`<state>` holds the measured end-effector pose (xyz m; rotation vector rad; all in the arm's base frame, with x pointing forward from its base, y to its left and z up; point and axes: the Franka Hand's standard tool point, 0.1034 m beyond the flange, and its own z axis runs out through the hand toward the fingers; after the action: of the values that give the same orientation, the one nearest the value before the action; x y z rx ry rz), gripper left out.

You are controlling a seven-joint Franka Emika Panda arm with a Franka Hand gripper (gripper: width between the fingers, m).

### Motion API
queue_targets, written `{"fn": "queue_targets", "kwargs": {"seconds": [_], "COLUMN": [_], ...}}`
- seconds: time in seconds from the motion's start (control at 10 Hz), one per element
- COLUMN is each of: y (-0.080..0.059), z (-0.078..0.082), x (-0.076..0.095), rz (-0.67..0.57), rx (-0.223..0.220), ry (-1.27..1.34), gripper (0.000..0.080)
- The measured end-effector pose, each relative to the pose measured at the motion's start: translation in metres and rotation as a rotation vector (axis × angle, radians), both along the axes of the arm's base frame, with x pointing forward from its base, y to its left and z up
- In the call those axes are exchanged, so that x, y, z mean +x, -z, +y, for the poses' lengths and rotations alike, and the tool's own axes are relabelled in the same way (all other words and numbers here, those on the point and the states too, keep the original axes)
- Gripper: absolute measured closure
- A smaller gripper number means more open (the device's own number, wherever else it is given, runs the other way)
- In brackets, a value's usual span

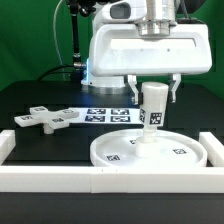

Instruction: Assemble round table

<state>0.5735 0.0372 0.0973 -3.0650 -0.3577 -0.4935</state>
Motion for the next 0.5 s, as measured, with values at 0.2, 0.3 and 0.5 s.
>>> {"fn": "queue_targets", "kwargs": {"seconds": [0.2,0.3,0.5], "y": [0.0052,0.0064,0.0097], "z": [0.0000,0.0000,0.0000], "x": [-0.0046,-0.0052,-0.0066], "rz": [0.005,0.007,0.011], "rx": [-0.001,-0.001,-0.001], "ry": [0.000,0.000,-0.001], "gripper": [0.0390,0.0390,0.0390]}}
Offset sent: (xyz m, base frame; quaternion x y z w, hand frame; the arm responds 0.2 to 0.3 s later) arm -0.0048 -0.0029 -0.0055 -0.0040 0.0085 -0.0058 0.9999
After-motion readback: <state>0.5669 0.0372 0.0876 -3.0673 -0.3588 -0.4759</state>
